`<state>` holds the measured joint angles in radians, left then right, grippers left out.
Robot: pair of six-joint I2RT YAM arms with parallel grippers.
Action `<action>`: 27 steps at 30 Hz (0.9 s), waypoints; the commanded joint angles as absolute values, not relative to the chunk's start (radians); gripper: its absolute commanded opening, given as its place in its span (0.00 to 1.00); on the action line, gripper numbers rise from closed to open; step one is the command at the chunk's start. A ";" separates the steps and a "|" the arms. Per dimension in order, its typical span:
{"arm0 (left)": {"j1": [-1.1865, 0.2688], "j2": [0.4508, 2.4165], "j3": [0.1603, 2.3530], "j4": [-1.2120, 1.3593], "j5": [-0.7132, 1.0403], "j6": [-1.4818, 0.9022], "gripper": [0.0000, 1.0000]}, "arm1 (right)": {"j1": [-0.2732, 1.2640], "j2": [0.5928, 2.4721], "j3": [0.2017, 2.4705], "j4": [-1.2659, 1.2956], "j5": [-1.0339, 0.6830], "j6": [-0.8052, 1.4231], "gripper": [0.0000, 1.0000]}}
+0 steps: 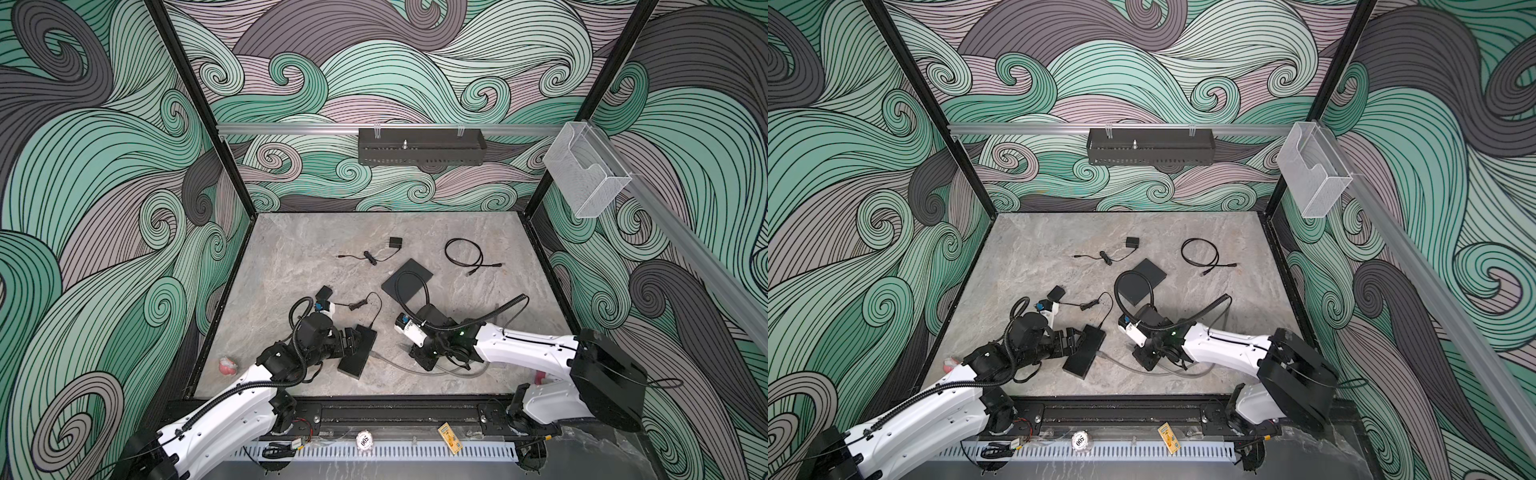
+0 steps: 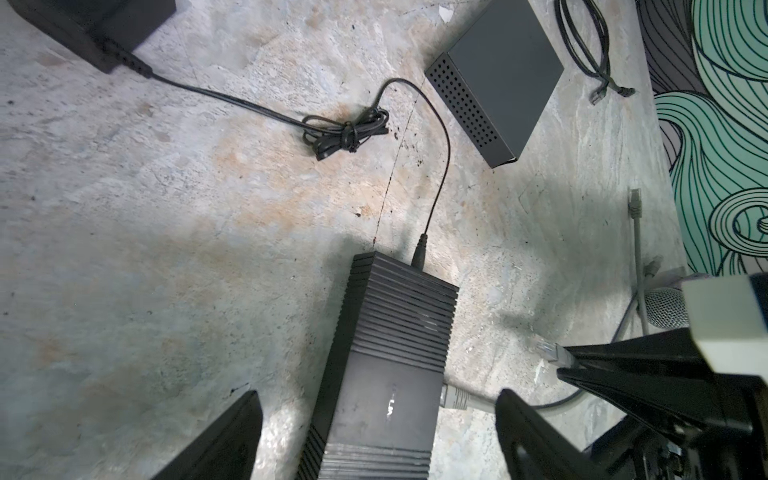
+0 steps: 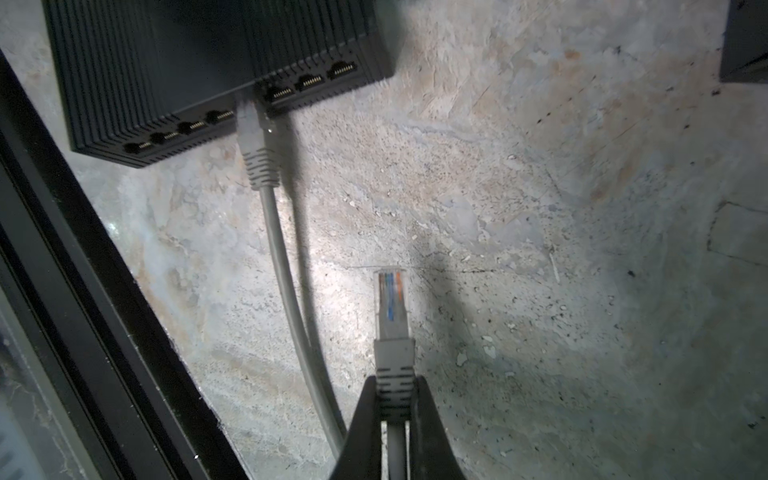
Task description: Insert the plug into the switch port
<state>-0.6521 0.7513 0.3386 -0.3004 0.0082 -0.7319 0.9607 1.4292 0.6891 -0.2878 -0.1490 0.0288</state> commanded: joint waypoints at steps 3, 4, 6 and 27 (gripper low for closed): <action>-0.636 0.818 0.345 -0.237 -0.061 -0.670 0.88 | 0.961 1.496 0.747 -0.281 -0.185 -0.004 0.00; -0.630 0.842 0.342 -0.219 -0.061 -0.670 0.88 | 0.962 1.509 0.757 -0.286 -0.192 -0.010 0.00; -0.622 0.888 0.342 -0.184 -0.044 -0.667 0.88 | 0.962 1.530 0.772 -0.293 -0.194 -0.015 0.00; -0.573 1.117 0.355 -0.049 0.106 -0.600 0.80 | 0.995 1.503 0.726 -0.106 -0.148 -0.024 0.00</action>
